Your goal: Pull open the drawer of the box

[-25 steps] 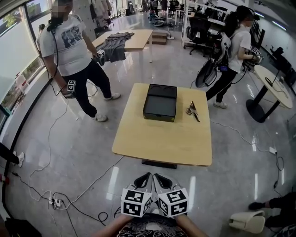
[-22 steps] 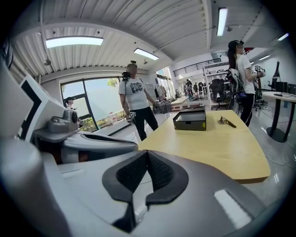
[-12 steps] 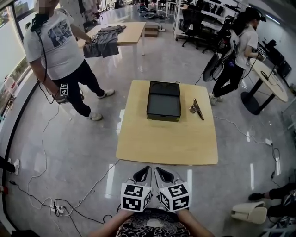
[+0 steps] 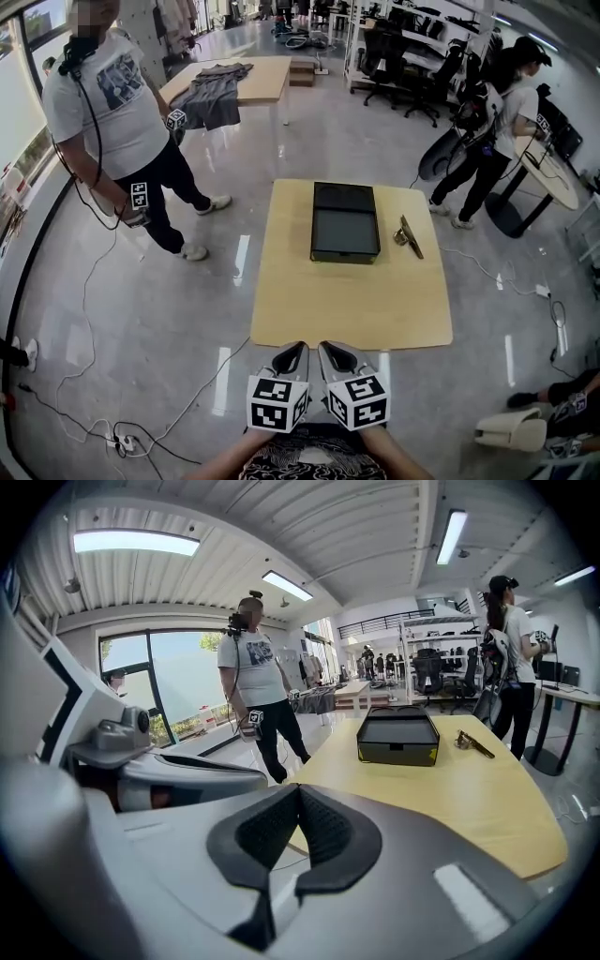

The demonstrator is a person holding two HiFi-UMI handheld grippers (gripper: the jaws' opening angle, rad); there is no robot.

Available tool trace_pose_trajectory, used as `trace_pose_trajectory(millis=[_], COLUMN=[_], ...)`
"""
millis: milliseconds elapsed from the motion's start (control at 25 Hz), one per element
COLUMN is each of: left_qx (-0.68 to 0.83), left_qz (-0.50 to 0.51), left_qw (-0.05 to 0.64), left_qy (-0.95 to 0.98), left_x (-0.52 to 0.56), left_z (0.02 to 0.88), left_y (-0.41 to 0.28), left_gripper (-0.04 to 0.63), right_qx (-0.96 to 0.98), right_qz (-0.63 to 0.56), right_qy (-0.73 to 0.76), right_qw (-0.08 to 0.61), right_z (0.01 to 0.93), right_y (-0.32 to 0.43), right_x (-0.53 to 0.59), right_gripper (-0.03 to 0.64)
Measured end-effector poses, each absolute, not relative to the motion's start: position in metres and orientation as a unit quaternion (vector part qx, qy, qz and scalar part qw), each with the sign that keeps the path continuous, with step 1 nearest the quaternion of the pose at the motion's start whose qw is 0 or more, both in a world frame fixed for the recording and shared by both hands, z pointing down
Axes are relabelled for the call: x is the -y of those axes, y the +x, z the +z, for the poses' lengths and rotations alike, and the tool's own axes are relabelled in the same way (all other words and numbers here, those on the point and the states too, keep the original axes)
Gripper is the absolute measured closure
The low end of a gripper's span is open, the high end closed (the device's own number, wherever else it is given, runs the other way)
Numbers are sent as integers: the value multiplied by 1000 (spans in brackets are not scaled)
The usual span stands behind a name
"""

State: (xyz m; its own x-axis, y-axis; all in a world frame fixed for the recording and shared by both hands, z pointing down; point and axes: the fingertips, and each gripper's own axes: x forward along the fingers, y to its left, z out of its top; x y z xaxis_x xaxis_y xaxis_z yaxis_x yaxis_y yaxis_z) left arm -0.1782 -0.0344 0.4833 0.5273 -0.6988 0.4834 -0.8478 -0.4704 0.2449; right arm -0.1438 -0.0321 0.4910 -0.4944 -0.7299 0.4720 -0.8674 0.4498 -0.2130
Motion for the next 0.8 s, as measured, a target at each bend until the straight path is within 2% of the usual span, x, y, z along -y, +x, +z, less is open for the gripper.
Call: trace_pose_trajectory(millis=[360, 800], left_qx=[460, 474], left_qz=[163, 162], left_qw=[245, 247], left_qy=[838, 829], left_x=[139, 312], left_z=[485, 503], left_y=[-206, -133], left_gripper=[594, 594], right_qx=[833, 844], right_qz=[216, 196], right_qy=[481, 460], right_qw=[168, 193], right_z=[492, 515], right_y=[-164, -88], right_x=[144, 315], right_gripper=[611, 611])
